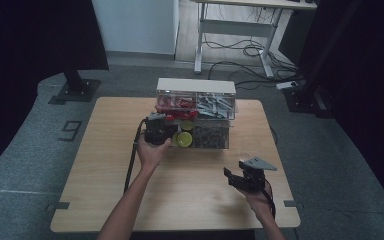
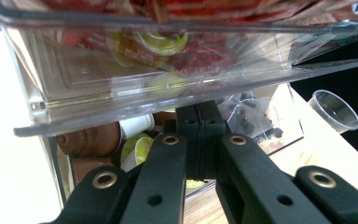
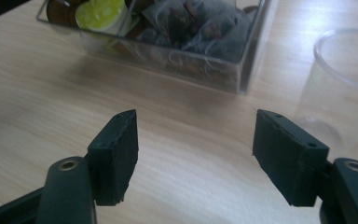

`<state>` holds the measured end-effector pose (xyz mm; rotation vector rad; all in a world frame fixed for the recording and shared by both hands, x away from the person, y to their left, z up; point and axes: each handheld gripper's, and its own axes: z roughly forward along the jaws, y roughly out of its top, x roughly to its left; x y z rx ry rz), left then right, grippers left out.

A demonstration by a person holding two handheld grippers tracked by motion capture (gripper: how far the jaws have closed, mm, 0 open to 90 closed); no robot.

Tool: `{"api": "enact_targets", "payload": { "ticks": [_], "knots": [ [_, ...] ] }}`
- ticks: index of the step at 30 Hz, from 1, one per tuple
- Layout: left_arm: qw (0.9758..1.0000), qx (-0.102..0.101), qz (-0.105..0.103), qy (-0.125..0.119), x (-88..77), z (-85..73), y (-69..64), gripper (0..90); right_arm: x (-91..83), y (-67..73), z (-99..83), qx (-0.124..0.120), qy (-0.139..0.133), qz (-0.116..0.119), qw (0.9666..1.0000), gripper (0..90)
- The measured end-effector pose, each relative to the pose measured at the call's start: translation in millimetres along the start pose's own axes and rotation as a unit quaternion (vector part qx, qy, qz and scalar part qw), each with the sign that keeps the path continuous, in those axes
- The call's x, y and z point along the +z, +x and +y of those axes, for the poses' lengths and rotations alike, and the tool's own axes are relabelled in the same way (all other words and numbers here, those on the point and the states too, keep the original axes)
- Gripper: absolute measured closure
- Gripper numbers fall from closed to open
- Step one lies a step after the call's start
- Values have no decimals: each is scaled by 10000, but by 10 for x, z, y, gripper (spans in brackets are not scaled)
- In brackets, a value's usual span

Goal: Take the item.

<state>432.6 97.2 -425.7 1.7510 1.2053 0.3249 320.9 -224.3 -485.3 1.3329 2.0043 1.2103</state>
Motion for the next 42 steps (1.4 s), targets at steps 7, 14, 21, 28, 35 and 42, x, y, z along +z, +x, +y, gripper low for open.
{"api": "enact_targets", "payload": {
  "ticks": [7, 14, 21, 28, 35, 42],
  "knots": [
    [10000, 47, -36, -20, -17, 43, -46, 900, 142, 14, 144, 5, -86, 65, 9999, 364],
    [10000, 30, -55, -27, -5, 37, -46, 900, 219, 30, 267, -103, -217, 154, 9996, 476],
    [10000, 23, -66, -32, 19, 34, -67, 900, 305, 43, 366, -140, -250, 302, 9991, 566],
    [10000, 36, -88, -16, 30, 42, -96, 900, 432, 95, 464, -262, -247, 320, 9988, 607],
    [9999, 40, -95, 8, 36, 46, -97, 900, 529, 83, 514, -210, -247, 293, 9990, 622],
    [9999, 29, -109, -11, 41, 45, -94, 900, 650, 102, 573, -273, -160, 240, 9992, 622]
  ]
}}
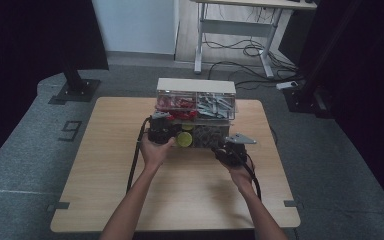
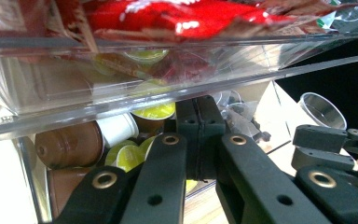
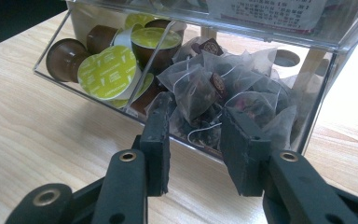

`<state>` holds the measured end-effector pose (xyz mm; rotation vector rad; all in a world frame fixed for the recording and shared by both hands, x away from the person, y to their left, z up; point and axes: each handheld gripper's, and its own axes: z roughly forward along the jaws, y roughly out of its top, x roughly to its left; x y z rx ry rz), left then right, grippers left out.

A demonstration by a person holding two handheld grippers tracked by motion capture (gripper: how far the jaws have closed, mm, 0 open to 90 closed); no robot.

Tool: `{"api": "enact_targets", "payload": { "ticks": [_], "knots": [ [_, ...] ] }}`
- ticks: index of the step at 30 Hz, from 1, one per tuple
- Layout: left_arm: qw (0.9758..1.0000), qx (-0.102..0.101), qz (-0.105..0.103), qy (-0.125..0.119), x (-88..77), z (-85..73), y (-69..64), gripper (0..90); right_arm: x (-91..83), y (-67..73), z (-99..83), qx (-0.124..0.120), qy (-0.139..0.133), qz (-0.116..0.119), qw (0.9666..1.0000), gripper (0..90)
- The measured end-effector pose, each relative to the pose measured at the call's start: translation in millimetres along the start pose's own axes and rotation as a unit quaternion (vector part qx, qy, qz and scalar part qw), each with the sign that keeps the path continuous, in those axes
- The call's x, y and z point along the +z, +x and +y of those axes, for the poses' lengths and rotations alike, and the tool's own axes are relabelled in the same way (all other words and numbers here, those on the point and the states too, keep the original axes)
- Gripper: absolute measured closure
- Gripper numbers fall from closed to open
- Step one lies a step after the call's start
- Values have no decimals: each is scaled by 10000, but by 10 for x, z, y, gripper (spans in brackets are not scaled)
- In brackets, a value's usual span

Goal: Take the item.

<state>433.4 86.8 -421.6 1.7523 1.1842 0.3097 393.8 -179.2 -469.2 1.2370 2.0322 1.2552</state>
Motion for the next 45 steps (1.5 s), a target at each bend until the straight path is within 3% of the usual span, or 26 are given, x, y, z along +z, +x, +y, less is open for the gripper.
{"api": "enact_targets", "payload": {
  "ticks": [30, 35, 40, 45],
  "knots": [
    [10000, -41, -35, 11, 11, 2, -9, 900, 354, -1, 98, 49, -21, -198, 9998, 646],
    [10000, -32, -29, 15, 11, 4, -9, 900, 402, -17, 89, 85, -7, -177, 9998, 703],
    [10000, -30, -29, 21, 10, 4, -9, 900, 427, -31, 86, 86, -7, -70, 9999, 872],
    [10000, -40, -27, 17, 11, 4, -11, 900, 410, -40, 93, 93, -25, 68, 9999, 892]
  ]
}}
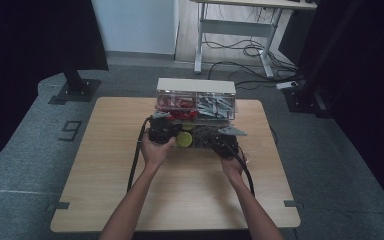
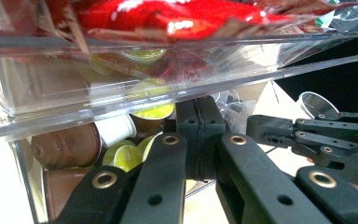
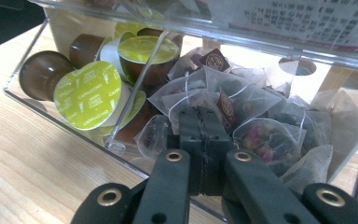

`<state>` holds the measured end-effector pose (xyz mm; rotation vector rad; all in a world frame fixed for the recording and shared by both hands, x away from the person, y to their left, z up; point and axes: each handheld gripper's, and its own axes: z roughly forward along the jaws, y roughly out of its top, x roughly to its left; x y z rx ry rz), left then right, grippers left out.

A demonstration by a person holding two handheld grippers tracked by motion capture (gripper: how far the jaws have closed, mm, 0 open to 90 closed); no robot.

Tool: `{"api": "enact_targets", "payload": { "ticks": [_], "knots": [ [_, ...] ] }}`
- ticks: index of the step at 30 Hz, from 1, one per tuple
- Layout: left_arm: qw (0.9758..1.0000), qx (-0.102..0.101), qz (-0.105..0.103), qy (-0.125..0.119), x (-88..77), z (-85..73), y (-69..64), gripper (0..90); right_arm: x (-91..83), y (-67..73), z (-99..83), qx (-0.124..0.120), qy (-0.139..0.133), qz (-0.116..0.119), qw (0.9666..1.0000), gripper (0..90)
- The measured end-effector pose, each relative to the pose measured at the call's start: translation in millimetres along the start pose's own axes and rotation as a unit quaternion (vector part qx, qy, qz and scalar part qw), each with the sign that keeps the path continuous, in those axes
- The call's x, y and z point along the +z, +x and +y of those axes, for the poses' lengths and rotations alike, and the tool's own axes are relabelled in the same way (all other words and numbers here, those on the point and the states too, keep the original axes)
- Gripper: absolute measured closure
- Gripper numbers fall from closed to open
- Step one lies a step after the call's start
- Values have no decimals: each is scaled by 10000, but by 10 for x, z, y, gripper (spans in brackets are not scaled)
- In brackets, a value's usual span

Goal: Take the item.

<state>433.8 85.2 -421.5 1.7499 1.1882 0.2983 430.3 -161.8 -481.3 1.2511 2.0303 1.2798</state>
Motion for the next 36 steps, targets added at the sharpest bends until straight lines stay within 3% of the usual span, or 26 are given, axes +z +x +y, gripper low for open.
{"api": "enact_targets", "payload": {
  "ticks": [16, 36],
  "knots": [
    [10000, 24, 6, 2, 7, -2, -8, 900, -274, -11, 136, -90, -340, 167, 9992, 894],
    [10000, 42, 10, 6, 2, 3, -16, 900, -508, -52, 164, -84, -538, 192, 9983, 894]
  ]
}}
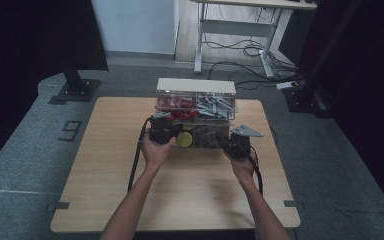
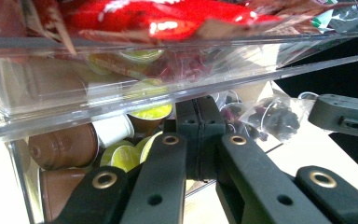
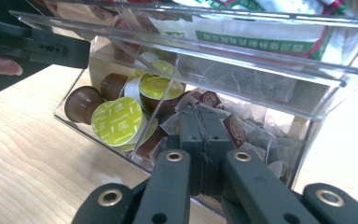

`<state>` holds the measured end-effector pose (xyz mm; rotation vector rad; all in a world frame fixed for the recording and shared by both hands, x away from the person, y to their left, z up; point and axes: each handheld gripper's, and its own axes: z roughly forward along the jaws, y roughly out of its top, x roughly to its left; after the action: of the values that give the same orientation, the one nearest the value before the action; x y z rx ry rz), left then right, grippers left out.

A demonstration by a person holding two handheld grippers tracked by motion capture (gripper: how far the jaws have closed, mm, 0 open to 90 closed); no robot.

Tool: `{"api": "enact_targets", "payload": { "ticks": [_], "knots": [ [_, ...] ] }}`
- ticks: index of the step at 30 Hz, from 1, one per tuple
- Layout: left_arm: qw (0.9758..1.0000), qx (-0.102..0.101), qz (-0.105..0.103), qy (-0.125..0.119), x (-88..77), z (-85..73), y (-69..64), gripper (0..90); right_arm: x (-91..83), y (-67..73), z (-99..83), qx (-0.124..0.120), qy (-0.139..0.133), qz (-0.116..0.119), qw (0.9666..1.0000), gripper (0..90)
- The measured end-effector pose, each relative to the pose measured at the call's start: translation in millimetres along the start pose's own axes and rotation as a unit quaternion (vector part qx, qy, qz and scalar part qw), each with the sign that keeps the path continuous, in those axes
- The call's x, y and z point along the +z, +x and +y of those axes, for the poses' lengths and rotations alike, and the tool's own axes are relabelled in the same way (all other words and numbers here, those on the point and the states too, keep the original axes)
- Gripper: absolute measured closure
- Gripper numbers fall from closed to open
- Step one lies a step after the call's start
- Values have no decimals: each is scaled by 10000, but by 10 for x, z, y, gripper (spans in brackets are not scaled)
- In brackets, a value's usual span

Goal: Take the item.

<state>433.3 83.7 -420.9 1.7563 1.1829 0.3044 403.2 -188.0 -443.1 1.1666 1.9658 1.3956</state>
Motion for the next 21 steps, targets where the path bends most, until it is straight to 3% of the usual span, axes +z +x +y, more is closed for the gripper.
{"api": "enact_targets", "payload": {
  "ticks": [21],
  "knots": [
    [10000, -28, -4, -2, -8, 1, 7, 900, -209, -134, 19, 2, -99, -139, 9999, 894]
  ]
}}
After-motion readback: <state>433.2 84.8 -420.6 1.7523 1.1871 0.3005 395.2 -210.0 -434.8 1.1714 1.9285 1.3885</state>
